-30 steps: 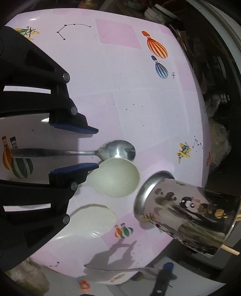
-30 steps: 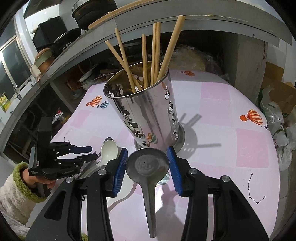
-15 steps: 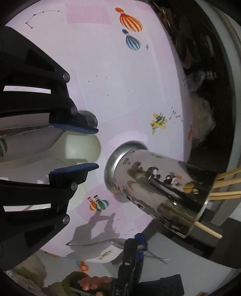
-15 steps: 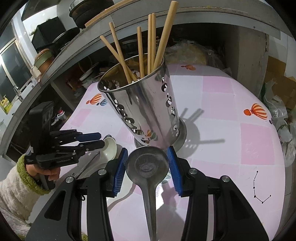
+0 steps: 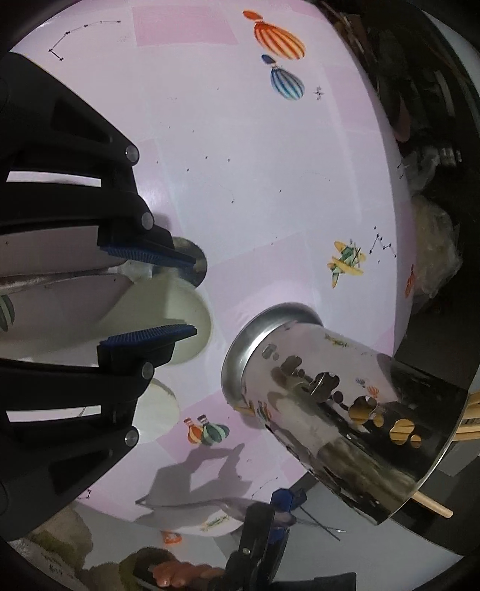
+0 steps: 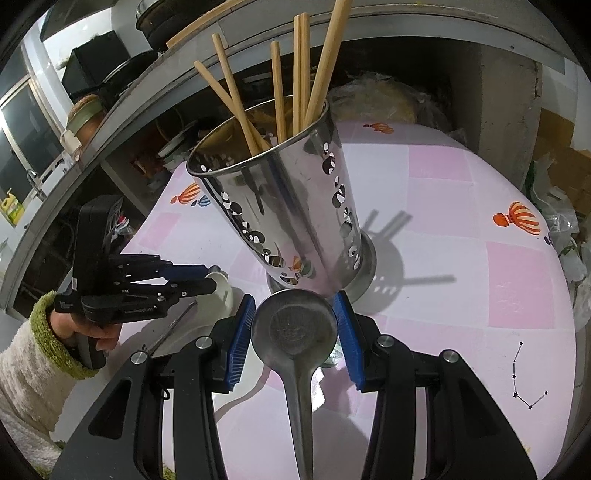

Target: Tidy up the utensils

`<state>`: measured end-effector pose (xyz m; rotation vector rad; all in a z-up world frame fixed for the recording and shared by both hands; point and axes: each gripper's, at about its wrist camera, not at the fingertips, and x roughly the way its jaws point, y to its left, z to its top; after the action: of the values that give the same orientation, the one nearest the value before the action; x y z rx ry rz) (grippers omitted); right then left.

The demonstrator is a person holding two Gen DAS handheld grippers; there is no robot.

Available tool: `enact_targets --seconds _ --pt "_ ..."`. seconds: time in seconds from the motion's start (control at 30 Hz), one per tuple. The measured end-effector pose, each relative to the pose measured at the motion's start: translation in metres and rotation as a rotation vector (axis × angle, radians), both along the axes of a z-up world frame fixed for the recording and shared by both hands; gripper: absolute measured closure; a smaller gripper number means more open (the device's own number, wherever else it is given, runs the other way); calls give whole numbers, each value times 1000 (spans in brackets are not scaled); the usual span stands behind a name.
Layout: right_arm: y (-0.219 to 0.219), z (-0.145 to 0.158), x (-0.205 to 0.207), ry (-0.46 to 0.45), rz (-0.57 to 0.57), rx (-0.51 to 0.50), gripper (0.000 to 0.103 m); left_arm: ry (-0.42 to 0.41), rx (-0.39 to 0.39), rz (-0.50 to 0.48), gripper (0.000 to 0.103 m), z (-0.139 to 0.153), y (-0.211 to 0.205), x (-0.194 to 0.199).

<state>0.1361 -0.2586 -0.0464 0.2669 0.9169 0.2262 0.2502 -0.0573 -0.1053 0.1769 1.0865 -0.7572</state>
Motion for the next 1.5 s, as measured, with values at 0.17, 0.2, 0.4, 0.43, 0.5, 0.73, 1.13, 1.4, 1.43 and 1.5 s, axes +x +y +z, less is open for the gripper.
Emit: enact_targets --seconds 0.17,0.2,0.4,0.43,0.5,0.73,1.13,1.4,1.43,1.5 --pt "0 0 1 1 -2 2 60 26 23 -40 73 -4 -7 -3" --pt "0 0 1 1 -2 2 60 28 19 -47 73 -4 -8 -4" --pt "0 -1 1 2 -1 3 60 44 -17 -63 73 1 -10 -9" --pt "0 -1 1 2 -1 4 60 43 -12 -63 73 0 -11 -10" --pt "0 -2 0 2 -2 4 60 37 14 -60 74 -2 -14 -11" --pt "0 -2 1 1 0 2 60 15 56 -64 96 -5 -24 -14" --pt "-1 14 -9 -54 -11 -11 60 -98 47 -42 101 17 -17 -30" --pt "-3 30 -15 -99 -22 -19 60 -198 26 14 101 46 2 -42" --pt "-3 33 -16 -105 -24 -19 60 -208 20 23 101 51 4 -43" --pt "-4 39 -17 -120 -27 -25 60 -235 -2 42 101 65 11 -45"
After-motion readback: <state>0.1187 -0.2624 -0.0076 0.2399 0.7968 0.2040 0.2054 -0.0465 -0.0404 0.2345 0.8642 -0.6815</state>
